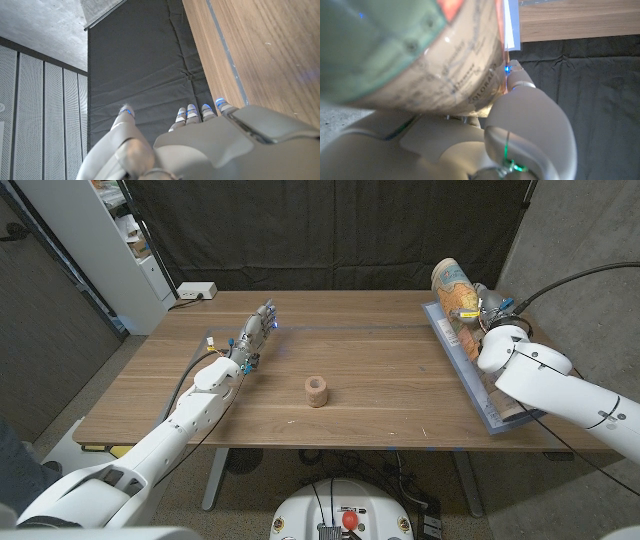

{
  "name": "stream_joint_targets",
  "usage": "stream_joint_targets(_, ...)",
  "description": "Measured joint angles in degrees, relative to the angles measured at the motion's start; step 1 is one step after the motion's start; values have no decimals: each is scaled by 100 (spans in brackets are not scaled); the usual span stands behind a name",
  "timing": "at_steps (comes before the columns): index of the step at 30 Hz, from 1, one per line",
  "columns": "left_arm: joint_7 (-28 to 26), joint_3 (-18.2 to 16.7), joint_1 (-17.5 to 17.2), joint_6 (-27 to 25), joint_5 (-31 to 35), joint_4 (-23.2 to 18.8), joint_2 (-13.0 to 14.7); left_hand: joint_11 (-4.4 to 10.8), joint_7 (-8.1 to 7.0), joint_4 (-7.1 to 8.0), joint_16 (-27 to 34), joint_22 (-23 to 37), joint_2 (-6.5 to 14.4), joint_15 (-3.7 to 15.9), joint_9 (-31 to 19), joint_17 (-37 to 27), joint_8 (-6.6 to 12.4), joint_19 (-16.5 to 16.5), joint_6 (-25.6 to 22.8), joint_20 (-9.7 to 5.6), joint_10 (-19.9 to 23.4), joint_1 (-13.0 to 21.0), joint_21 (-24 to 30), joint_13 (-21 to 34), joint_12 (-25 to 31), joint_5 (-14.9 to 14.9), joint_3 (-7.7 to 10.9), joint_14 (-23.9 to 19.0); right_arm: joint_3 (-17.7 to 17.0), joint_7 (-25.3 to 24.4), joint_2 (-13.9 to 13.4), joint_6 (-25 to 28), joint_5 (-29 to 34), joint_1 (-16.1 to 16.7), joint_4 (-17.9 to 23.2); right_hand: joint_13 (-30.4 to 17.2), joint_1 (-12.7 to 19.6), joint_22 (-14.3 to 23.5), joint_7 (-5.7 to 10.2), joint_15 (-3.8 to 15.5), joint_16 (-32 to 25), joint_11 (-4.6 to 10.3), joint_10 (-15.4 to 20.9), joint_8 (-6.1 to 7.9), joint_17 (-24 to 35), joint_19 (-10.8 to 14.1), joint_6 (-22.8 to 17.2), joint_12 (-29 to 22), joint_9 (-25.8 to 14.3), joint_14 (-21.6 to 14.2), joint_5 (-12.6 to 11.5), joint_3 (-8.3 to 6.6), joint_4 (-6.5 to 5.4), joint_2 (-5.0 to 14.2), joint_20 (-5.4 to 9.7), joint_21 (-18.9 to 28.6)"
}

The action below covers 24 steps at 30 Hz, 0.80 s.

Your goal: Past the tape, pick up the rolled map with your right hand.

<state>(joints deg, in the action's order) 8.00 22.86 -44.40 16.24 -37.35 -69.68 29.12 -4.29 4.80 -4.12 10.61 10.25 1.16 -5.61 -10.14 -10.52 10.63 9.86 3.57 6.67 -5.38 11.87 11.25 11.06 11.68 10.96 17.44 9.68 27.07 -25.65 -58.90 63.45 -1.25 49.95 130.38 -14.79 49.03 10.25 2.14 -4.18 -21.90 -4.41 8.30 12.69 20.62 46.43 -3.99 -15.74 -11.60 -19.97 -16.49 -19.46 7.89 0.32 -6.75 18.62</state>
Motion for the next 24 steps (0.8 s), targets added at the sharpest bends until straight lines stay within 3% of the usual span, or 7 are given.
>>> stream_joint_targets(24, -46, -59, -212, -1, -49, -241, 107, 0, 0, 1, 0, 0, 0, 0, -1, 0, 0, 0, 0, 0, 0, 0, 0, 0, 0, 0, 1, 0, 55, 25, -41, 98, 236, -18, 248, -26, 0, -1, 0, 21, 0, 31, 31, 0, 26, -1, 0, 0, 1, -21, 62, 0, 0, -1, -1, 0)
